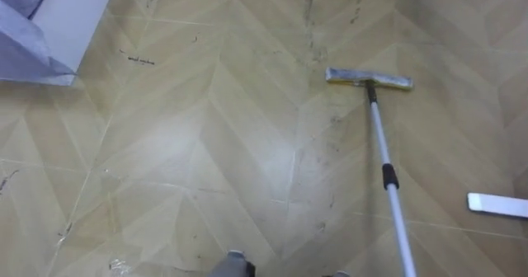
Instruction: Mop floor
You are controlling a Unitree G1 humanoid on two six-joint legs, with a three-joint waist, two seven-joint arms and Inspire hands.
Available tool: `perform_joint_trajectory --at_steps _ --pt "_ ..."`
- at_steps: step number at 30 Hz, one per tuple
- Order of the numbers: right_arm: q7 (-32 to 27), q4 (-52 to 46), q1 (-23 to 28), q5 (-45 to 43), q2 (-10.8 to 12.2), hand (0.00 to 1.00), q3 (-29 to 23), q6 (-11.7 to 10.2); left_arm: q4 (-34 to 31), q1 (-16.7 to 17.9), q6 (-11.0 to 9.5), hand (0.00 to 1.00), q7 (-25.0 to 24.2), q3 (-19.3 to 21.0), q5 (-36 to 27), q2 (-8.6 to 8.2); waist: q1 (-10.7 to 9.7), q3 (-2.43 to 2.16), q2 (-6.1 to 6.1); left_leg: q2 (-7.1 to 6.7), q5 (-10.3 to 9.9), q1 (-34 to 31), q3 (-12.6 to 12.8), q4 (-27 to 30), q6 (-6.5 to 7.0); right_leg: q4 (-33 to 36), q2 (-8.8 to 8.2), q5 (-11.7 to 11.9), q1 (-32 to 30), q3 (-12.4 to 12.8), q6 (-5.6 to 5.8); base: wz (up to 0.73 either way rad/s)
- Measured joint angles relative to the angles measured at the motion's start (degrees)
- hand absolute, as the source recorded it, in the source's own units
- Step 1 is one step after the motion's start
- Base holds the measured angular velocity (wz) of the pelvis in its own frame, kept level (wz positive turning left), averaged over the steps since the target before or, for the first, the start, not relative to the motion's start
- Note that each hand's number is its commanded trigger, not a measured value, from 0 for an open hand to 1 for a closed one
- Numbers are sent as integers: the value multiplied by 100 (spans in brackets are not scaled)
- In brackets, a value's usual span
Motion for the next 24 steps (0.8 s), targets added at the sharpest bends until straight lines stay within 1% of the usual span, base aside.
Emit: perform_joint_trajectory --at_steps 1,2,3,4,5,6,7,8,9,10,11,12,13,14,15,16,17,18,19,20,21,22,23,24 --pt "-13 163 -209 4 -4 100 -4 -2 12 22 -19 0 57 -112 -171 5 78 31 -53 103 187 -283 173 590 -44 267 -22 -153 -92 1 -25 -14" --pt "-16 251 -466 3 -60 100 -4 69 30 57 -59 0 86 -249 -345 15 230 52 -88 197 577 -619 325 1593 43 529 0 -266 -163 84 -104 -36" --pt "-10 258 -600 3 -106 100 -4 78 69 103 -90 0 90 -301 -436 18 307 52 -113 250 868 -783 423 2139 70 651 18 -299 -214 152 -137 -73" --pt "9 257 -930 30 -194 100 -24 49 150 140 -144 0 93 -302 -619 13 440 42 -150 275 1627 -1045 545 3000 125 837 18 -325 -268 248 -200 -69" --pt "55 256 -1306 101 -235 100 -21 -20 203 156 -184 0 100 -314 -781 52 502 57 -189 278 2011 -1304 614 3725 67 928 21 -336 -328 292 -211 -57" --pt "92 254 -1483 179 -238 100 -4 -79 200 148 -223 0 99 -353 -847 96 526 83 -242 287 1992 -1428 689 4008 81 951 21 -336 -351 326 -212 -30" --pt "134 289 -1771 315 -254 100 9 -176 198 83 -285 0 100 -387 -856 172 605 144 -347 269 1883 -1596 751 4270 180 966 18 -337 -372 428 -211 -13" --pt "252 307 -1915 497 -296 100 54 -278 185 33 -365 0 93 -402 -832 214 681 183 -427 285 1630 -1616 768 3974 258 909 10 -335 -323 474 -191 4" --pt "331 306 -1977 657 -314 100 149 -360 196 48 -415 0 55 -404 -801 220 701 187 -460 314 1338 -1426 794 3085 252 808 15 -326 -216 480 -41 18" --pt "348 306 -1974 750 -322 100 176 -370 201 69 -432 0 22 -402 -774 216 701 182 -471 314 1216 -1257 798 2456 243 751 27 -337 -162 475 39 27" --pt "388 305 -1927 907 -344 100 190 -372 180 65 -442 0 -37 -403 -664 198 697 170 -441 338 949 -907 767 1211 233 648 22 -373 -77 438 117 20" --pt "410 301 -1881 993 -351 100 220 -383 175 43 -433 0 -96 -396 -623 203 687 144 -386 331 637 -758 774 885 238 600 3 -397 -53 439 159 33" --pt "438 306 -1714 1157 -365 100 230 -425 156 -19 -367 0 -143 -401 -538 215 611 111 -375 298 185 -548 937 368 276 412 -37 -371 -27 429 273 64" --pt "462 324 -1490 1296 -452 100 223 -434 148 -95 -303 0 -160 -390 -408 181 504 76 -284 213 -28 -450 1081 6 592 234 -62 -300 0 459 399 82" --pt "453 349 -1365 1309 -490 100 213 -431 148 -174 -267 0 -160 -388 -355 170 447 79 -241 161 -36 -449 1129 -49 721 182 -62 -299 21 538 435 86" --pt "438 509 -1125 1288 -557 100 222 -426 147 -254 -209 0 -149 -388 -284 157 406 65 -185 41 -117 -387 1221 -99 926 309 -76 -236 -15 810 527 50" --pt "413 647 -847 1274 -622 100 258 -404 117 -261 -190 0 -106 -388 -270 153 398 74 -143 -75 -276 -219 1301 -96 1030 717 -94 16 -142 1042 613 28" --pt "407 662 -661 1272 -664 100 309 -394 83 -241 -190 0 -79 -387 -230 141 391 60 -98 -112 -373 -140 1324 -91 1065 955 -77 217 -220 1178 636 0" --pt "328 665 -306 1239 -693 100 449 -336 -30 -171 -199 0 -18 -384 -171 100 368 5 28 -164 -530 -10 1318 -83 1128 1397 -29 753 -403 1379 642 -13" --pt "276 660 12 1186 -684 100 464 -293 -144 -136 -217 0 30 -361 -170 73 354 -65 151 -158 -663 75 1306 -79 1182 1753 57 1282 -646 1498 636 -20" --pt "226 551 244 1182 -661 100 451 -296 -249 -105 -254 0 59 -346 -172 97 269 -78 221 -160 -755 118 1275 -81 1209 2012 140 1415 -887 1546 633 -17" --pt "209 492 318 1187 -607 100 447 -301 -289 -104 -289 0 77 -351 -173 118 222 -61 247 -160 -787 145 1271 -86 1224 2080 151 1396 -1035 1533 625 -7" --pt "191 468 369 1194 -503 100 422 -302 -304 -115 -339 0 122 -348 -171 124 77 -33 289 -169 -838 206 1240 -103 1226 2053 216 1329 -1284 1514 640 -8" --pt "140 462 386 1198 -392 100 377 -301 -310 -121 -375 0 160 -376 -142 104 -31 -15 309 -167 -895 288 1225 -146 1217 1793 314 1257 -1532 1516 650 -12"
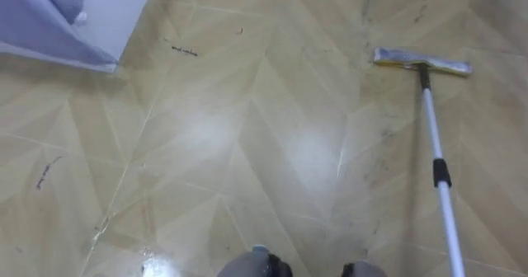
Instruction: Mop floor
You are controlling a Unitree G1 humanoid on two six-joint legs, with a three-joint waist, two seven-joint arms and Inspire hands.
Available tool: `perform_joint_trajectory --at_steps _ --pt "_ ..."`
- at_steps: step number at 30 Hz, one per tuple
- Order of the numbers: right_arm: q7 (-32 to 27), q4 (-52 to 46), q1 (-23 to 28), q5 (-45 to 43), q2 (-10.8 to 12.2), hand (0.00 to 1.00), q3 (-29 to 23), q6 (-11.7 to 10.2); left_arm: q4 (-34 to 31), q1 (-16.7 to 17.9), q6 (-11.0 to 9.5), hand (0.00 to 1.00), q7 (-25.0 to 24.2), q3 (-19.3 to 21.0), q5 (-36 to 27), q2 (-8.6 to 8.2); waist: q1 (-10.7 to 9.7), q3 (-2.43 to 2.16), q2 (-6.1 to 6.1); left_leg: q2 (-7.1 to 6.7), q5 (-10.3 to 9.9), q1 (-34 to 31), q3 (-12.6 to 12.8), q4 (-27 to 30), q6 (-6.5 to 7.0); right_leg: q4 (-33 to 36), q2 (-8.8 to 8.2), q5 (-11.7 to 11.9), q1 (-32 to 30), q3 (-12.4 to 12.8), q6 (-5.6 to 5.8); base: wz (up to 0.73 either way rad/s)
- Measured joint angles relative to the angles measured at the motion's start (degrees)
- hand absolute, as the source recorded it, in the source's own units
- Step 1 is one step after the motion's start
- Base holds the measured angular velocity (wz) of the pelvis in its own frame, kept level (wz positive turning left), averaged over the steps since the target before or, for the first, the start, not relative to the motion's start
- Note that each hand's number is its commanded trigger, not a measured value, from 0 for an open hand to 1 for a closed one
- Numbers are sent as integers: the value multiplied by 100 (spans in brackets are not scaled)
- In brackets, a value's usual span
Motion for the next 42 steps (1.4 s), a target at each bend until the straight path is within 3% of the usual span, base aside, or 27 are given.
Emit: perform_joint_trajectory --at_steps 3,5,7,9,10,11,12,13,14,16,17,19,21,22,23,24,25,26,27,29,32,34,36,39,40,41,42 --pt "-29 -92 -18 21 155 100 -120 178 -28 -5 5 0 -10 -21 79 -99 -31 11 27 8 -124 284 -88 -243 -89 -1704 177 -23 -154 -13 -34 -18" --pt "-31 -135 -131 -42 161 100 -180 342 -18 29 83 0 -2 -13 78 -117 0 35 -23 12 -219 579 -89 -380 -175 -2633 150 122 -41 -204 -186 -8" --pt "-35 -104 -361 -202 123 100 -218 533 10 83 204 0 43 -12 53 -112 41 84 -93 113 -408 914 -110 -390 -309 -2687 146 312 219 -413 -259 -13" --pt "-38 -92 -799 -341 2 100 -215 675 9 68 305 0 124 -19 -80 -94 171 81 -128 246 -421 934 -91 104 -481 -2515 118 87 399 -642 -373 -29" --pt "-55 -80 -1199 -448 -61 100 -210 705 7 18 301 0 233 -21 -327 -19 257 126 -215 402 1 579 -73 1029 -774 -2230 147 -41 417 -640 -501 -35" --pt "-91 -91 -1605 -489 -116 100 -203 689 9 -41 288 0 367 -30 -633 53 373 159 -372 486 735 138 -102 1979 -899 -1936 192 -249 410 -585 -621 -31" --pt "-100 -116 -1809 -465 -139 100 -192 650 -1 -53 272 0 428 -52 -761 80 419 169 -467 485 1231 -120 -139 2402 -934 -1830 227 -351 411 -574 -667 -21" --pt "-115 -168 -2176 -423 -165 100 -153 492 -11 -61 186 0 516 -156 -1000 141 506 156 -587 455 2312 -571 -248 2980 -1027 -1666 246 -509 420 -562 -751 -7" --pt "-99 -207 -2468 -325 -189 100 -151 314 -15 -61 143 0 536 -275 -1196 190 594 181 -740 460 2689 -1021 -302 3401 -1089 -1551 289 -638 418 -556 -818 -11" --pt "-26 -315 -2810 -182 -245 100 -131 64 -135 -19 145 0 531 -300 -1217 194 772 217 -807 495 2447 -1687 -301 3763 -931 -1466 362 -793 477 -576 -854 -4" --pt "17 -325 -2911 -87 -248 100 -130 -53 -253 100 148 0 508 -298 -1198 182 826 227 -825 484 2203 -1919 -261 3476 -923 -1491 394 -903 632 -590 -845 24" --pt "98 -327 -2786 110 -249 100 -100 -80 -354 278 153 0 426 -293 -1102 174 831 221 -801 459 1896 -1737 -200 2101 -931 -1633 423 -1111 1041 -588 -768 37" --pt "169 -326 -2216 386 -326 100 -51 -81 -362 426 157 0 186 -236 -801 169 803 205 -644 426 1843 -1061 -219 -373 -910 -1937 436 -1386 1629 -608 -612 33" --pt "176 -327 -2019 457 -369 100 -4 -81 -363 435 170 0 122 -225 -760 171 782 197 -601 405 1751 -972 -181 -602 -681 -2005 424 -1463 1760 -603 -562 37" --pt "171 -202 -1618 484 -445 100 11 -79 -362 406 177 0 59 -137 -671 147 722 132 -491 344 1566 -840 -77 -598 -419 -2180 350 -1538 1969 -595 -474 46" --pt "150 59 -1286 458 -496 100 31 -55 -342 385 178 0 28 -84 -656 112 619 97 -388 176 1382 -694 -51 -603 -296 -2243 223 -1577 2124 -564 -400 41" --pt "128 126 -1080 409 -500 100 40 -39 -344 350 171 0 26 6 -650 100 603 86 -375 112 1303 -611 6 -598 -238 -2111 150 -1529 2121 -518 -315 16" --pt "94 139 -651 377 -482 100 47 14 -346 343 117 0 37 125 -660 98 559 65 -352 0 1108 -438 106 -565 -139 -1619 19 -1317 2025 -412 -74 -6" --pt "95 140 -454 380 -476 100 73 46 -344 349 66 0 45 150 -676 87 533 24 -291 -23 979 -371 121 -515 -106 -1354 -3 -1114 1943 -394 -21 -20" --pt "65 137 115 383 -291 100 144 126 -344 327 -29 0 124 194 -716 61 390 -46 -132 -79 651 -81 44 -475 -60 -464 32 -304 1509 -180 -2 -42" --pt "20 95 262 217 -68 100 170 130 -367 327 -106 0 207 194 -708 -72 170 67 6 -158 429 320 -381 -628 -134 -623 230 -438 859 -131 -31 -63" --pt "-96 -23 239 118 81 100 178 210 -386 323 -102 0 223 133 -690 -88 133 51 21 -200 357 581 -568 -824 -190 -1450 331 -432 591 -138 -52 -64" --pt "-135 -147 6 -128 181 100 76 409 -375 326 -75 0 305 154 -681 -140 109 74 -13 -251 243 918 -858 -1011 -278 -2906 392 -156 511 -214 -186 -44" --pt "-170 -77 -352 -337 194 100 -19 620 -325 352 55 0 421 208 -735 -140 142 70 -80 -303 -8 1168 -1211 -856 -432 -3143 270 174 779 -564 -341 3" --pt "-219 48 -658 -437 139 100 -100 703 -323 336 123 0 469 195 -769 -130 141 85 -128 -288 -40 1116 -1162 -437 -532 -2956 83 161 873 -830 -380 37" --pt "-258 166 -1025 -483 10 100 -156 758 -350 334 162 0 508 177 -953 -108 196 84 -171 -164 51 862 -989 272 -699 -2658 13 -23 892 -987 -547 37" --pt "-265 154 -1420 -474 -153 100 -153 735 -380 320 193 0 544 146 -1212 -35 320 104 -286 -12 329 536 -768 993 -1007 -2384 -2 -232 867 -1037 -628 18"
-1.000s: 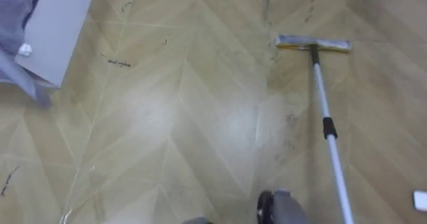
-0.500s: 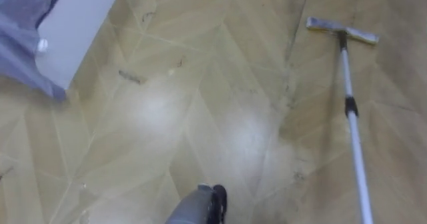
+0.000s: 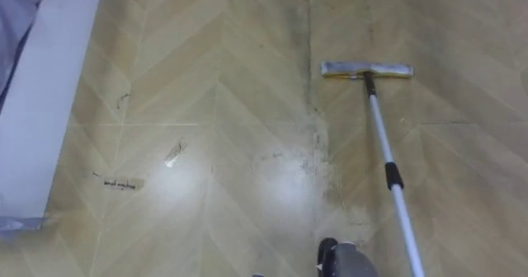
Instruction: Mop floor
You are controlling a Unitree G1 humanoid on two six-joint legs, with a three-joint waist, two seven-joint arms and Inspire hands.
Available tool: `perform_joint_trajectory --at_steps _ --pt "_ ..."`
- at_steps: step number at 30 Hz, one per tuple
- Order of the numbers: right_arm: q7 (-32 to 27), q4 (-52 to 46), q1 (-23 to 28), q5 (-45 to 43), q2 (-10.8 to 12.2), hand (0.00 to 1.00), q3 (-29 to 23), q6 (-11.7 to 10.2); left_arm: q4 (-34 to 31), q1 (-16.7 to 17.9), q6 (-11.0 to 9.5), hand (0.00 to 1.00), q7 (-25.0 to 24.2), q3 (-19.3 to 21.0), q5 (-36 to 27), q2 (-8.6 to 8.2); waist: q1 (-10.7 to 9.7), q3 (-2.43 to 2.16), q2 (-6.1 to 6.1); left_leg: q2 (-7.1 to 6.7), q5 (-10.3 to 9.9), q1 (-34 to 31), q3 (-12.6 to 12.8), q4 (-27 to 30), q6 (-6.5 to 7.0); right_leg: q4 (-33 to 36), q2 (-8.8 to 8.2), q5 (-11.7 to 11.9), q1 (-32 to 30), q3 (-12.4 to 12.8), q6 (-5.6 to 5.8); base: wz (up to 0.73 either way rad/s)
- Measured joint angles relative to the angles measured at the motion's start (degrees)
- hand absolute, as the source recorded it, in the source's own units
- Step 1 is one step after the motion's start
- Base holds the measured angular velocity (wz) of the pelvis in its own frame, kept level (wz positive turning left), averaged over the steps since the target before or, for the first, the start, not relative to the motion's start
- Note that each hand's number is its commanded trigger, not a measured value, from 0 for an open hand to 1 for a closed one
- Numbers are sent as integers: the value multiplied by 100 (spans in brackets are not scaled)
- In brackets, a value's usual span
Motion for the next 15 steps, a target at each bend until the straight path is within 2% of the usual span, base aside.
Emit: perform_joint_trajectory --at_steps 1,3,4,5,6,7,8,9,10,11,12,13,14,15 --pt "-1 1 -227 20 -78 100 6 -39 -34 -1 2 0 36 -53 -198 72 46 10 -106 54 237 -175 78 355 -92 141 -3 -94 -22 12 -3 7" --pt "-20 -79 -974 110 -290 100 76 -335 -217 31 -17 0 241 -203 -640 340 270 20 -429 200 1427 -825 191 1413 -119 421 52 -381 -28 19 -111 5" --pt "-22 -146 -1120 200 -306 100 139 -422 -219 32 -37 0 277 -226 -639 378 346 50 -511 224 1647 -973 211 1614 -129 434 115 -428 -2 26 -151 0" --pt "-16 -316 -1394 301 -407 100 189 -566 -236 52 -39 0 326 -275 -594 413 463 73 -571 353 1637 -1303 155 1885 -91 435 241 -501 43 28 -201 9" --pt "18 -375 -1657 474 -422 100 181 -615 -300 98 4 0 306 -287 -499 410 496 102 -600 451 1448 -1601 174 1803 41 423 334 -576 118 34 -212 22" --pt "47 -420 -1720 586 -426 100 174 -603 -343 135 26 0 280 -287 -476 406 497 105 -600 473 1317 -1713 181 1610 58 404 371 -619 174 71 -196 50" --pt "81 -521 -1674 859 -426 100 154 -634 -456 207 33 0 188 -287 -467 402 497 110 -592 481 1038 -1757 230 770 45 307 429 -695 332 147 -133 58" --pt "112 -541 -1615 1013 -428 100 153 -660 -493 228 31 0 128 -290 -463 401 490 107 -575 471 977 -1707 240 221 45 234 432 -734 425 155 -94 79" --pt "142 -541 -1469 1328 -427 100 115 -690 -557 246 33 0 5 -286 -416 401 482 106 -529 459 940 -1574 258 -866 98 101 426 -835 611 172 -5 87" --pt "186 -530 -1251 1519 -435 100 18 -722 -612 242 22 0 -122 -273 -223 401 439 72 -499 392 838 -1435 328 -1295 285 39 380 -950 706 243 98 89" --pt "202 -523 -1127 1638 -443 100 -19 -742 -598 203 14 0 -177 -273 -114 397 419 79 -466 384 794 -1390 430 -1332 404 5 383 -1008 723 343 164 70" --pt "242 -492 -865 1800 -446 100 -31 -743 -583 173 15 0 -221 -232 73 362 445 60 -393 396 687 -1289 594 -1341 621 -68 383 -1066 856 454 261 32" --pt "330 -380 -590 1926 -432 100 -12 -753 -588 180 33 0 -231 -150 246 301 450 61 -299 351 565 -1087 690 -1345 741 -65 294 -1067 1045 439 286 15" --pt "368 -315 -435 1951 -433 100 26 -750 -588 171 41 0 -235 -165 326 279 442 58 -254 301 502 -968 725 -1369 776 -22 231 -1054 1125 441 316 0"
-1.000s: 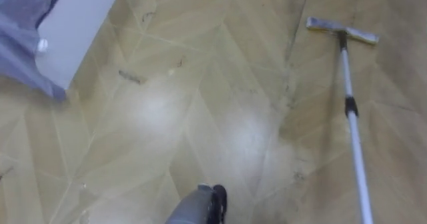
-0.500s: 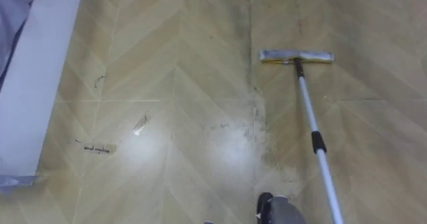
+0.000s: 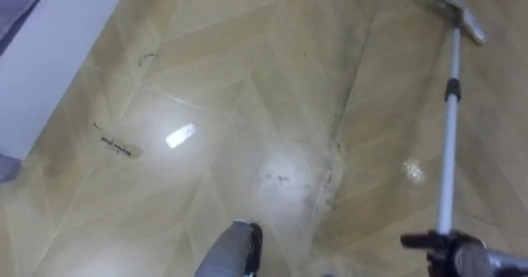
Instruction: Mop floor
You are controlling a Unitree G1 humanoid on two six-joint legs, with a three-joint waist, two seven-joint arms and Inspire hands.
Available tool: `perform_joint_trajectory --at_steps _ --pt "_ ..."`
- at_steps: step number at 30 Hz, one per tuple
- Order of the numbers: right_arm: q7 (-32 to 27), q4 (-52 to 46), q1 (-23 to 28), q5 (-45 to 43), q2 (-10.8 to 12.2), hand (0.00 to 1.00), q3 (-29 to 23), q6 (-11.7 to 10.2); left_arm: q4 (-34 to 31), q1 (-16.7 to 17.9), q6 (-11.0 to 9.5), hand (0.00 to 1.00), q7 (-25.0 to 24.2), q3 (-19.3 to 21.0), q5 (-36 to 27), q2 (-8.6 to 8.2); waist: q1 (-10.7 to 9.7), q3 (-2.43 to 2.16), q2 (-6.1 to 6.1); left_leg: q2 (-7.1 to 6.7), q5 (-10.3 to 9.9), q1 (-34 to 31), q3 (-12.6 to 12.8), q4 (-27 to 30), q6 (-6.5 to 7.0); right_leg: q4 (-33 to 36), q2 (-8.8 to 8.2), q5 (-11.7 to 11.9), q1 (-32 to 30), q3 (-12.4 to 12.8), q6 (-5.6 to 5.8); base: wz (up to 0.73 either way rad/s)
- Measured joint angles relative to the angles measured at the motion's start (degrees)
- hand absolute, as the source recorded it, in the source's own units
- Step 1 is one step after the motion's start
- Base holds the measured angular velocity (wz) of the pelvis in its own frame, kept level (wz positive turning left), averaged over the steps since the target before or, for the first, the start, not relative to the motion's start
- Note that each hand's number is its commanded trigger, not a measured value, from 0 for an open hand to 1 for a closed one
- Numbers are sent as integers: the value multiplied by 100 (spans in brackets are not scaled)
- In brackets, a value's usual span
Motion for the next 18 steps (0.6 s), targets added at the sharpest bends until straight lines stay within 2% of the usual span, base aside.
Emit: perform_joint_trajectory --at_steps 1,2,3,4,5,6,7,8,9,10,11,12,13,14,15,16,17,18 --pt "8 152 317 -93 4 100 126 23 8 -22 -12 0 -45 3 138 -49 -8 -42 81 -104 -107 205 83 -58 66 185 -126 73 65 24 136 0" --pt "-45 280 614 -310 18 100 136 31 73 -41 -70 0 -83 15 194 -90 -68 -100 181 -210 -206 351 152 -101 128 459 -216 193 53 68 319 0" --pt "-166 303 910 -461 51 100 187 48 97 -47 -113 0 -95 46 211 -119 -169 -132 253 -291 -288 465 190 -113 193 788 -276 375 -2 193 364 0" --pt "-211 315 1065 -503 82 100 212 74 111 -49 -125 0 -95 65 207 -130 -221 -145 273 -333 -336 542 201 -142 217 966 -313 489 -55 244 376 3" --pt "-264 323 1347 -542 154 100 247 130 122 -58 -137 0 -95 83 219 -168 -370 -168 352 -397 -416 668 147 -183 252 1353 -294 804 -245 392 381 0" --pt "-312 319 1538 -623 247 100 250 169 114 -83 -143 0 -95 100 217 -230 -450 -188 524 -394 -492 732 40 -216 253 1498 -193 903 -430 451 375 -14" --pt "-350 319 1586 -630 312 100 250 171 115 -102 -152 0 -95 104 207 -250 -457 -174 564 -392 -493 774 13 -262 250 1465 -140 882 -561 502 373 -30" --pt "-399 313 1679 -632 458 100 257 172 116 -100 -167 0 -100 93 210 -271 -529 -127 533 -390 -486 879 4 -404 237 1271 -79 825 -840 546 389 -27" --pt "-414 310 1735 -635 531 100 257 175 126 -100 -165 0 -102 87 215 -276 -597 -126 530 -391 -482 948 4 -482 229 1080 -75 820 -954 518 387 -17" --pt "-430 307 1814 -635 651 100 251 212 174 -98 -165 0 -102 79 211 -279 -683 -126 529 -391 -490 1076 -2 -593 206 574 -11 837 -1124 538 354 -3" --pt "-437 293 1850 -643 715 100 227 276 181 -82 -161 0 -96 74 212 -294 -732 -110 501 -390 -521 1202 -16 -668 166 -45 48 922 -1242 586 267 0" --pt "-440 228 1840 -738 738 100 161 374 189 -64 -148 0 -86 42 215 -293 -767 -95 472 -387 -596 1307 -24 -691 123 -546 61 1206 -1396 554 190 0" --pt "-444 228 1836 -785 741 100 114 401 212 -60 -129 0 -80 38 220 -302 -760 -98 478 -365 -651 1354 -48 -670 93 -641 84 1381 -1429 533 158 0" --pt "-453 214 1782 -844 740 100 40 477 226 -22 -46 0 -81 37 221 -302 -715 -115 480 -298 -775 1452 -83 -623 16 -720 120 1526 -1356 405 48 -17" --pt "-466 205 1651 -918 730 100 -30 552 281 -12 28 0 -77 36 209 -285 -621 -113 442 -259 -873 1545 -129 -584 -76 -699 84 1557 -1225 227 -7 -20" --pt "-470 211 1535 -996 716 100 -81 598 335 -19 61 0 -70 40 193 -280 -612 -106 432 -257 -915 1580 -231 -536 -108 -672 50 1554 -1181 120 -24 -16" --pt "-481 279 1226 -1155 684 100 -189 665 427 -42 116 0 -47 55 152 -260 -620 -106 412 -244 -946 1575 -318 -311 -167 -524 11 1445 -1137 16 -163 6" --pt "-485 308 1071 -1208 638 100 -238 721 437 -70 154 0 -33 54 145 -258 -620 -81 371 -233 -927 1507 -314 -85 -200 -438 -2 1354 -1119 -6 -187 21"
